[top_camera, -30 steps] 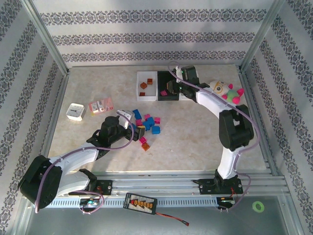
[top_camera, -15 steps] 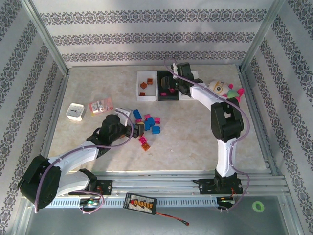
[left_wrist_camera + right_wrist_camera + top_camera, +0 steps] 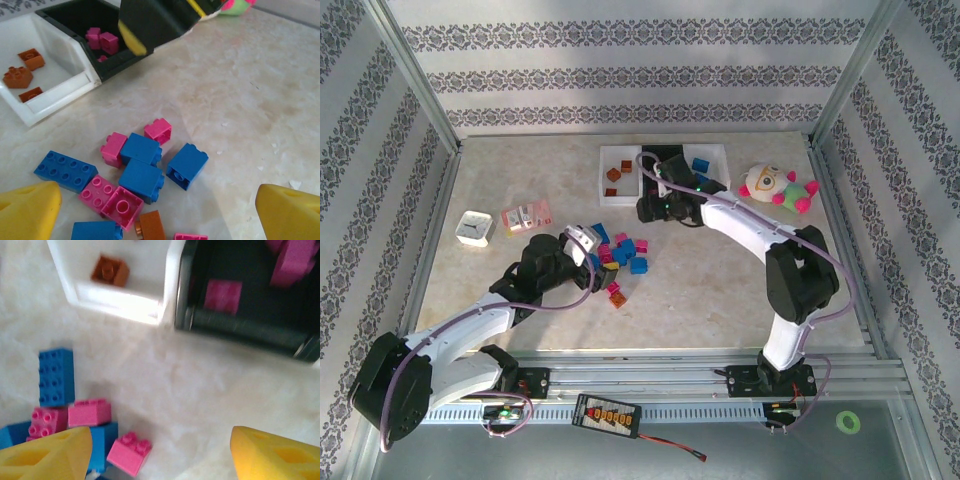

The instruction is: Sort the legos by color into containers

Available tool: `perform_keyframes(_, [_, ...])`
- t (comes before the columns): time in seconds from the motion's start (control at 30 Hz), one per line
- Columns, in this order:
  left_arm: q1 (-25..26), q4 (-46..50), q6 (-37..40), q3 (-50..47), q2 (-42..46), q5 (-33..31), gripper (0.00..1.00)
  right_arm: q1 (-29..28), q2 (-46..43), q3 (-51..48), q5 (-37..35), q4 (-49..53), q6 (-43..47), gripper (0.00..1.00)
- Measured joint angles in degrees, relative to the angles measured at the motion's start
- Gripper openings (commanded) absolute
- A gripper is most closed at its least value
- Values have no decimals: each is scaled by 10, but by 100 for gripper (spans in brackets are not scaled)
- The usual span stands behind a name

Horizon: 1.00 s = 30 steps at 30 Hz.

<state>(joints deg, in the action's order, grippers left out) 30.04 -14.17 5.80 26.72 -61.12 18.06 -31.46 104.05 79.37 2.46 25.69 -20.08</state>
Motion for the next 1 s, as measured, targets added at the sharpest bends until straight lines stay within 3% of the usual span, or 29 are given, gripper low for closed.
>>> perform_keyframes(0.37, [0, 4, 35, 0, -3, 34, 99, -33, 88, 5, -31, 1, -124, 66])
perform_keyframes(0.8, [0, 0, 37, -10, 0, 38, 99, -46, 132, 18, -20, -6, -148, 66])
perform_keyframes(1.0, [0, -9, 37, -13, 0, 40, 99, -59, 132, 17, -16, -6, -155, 58])
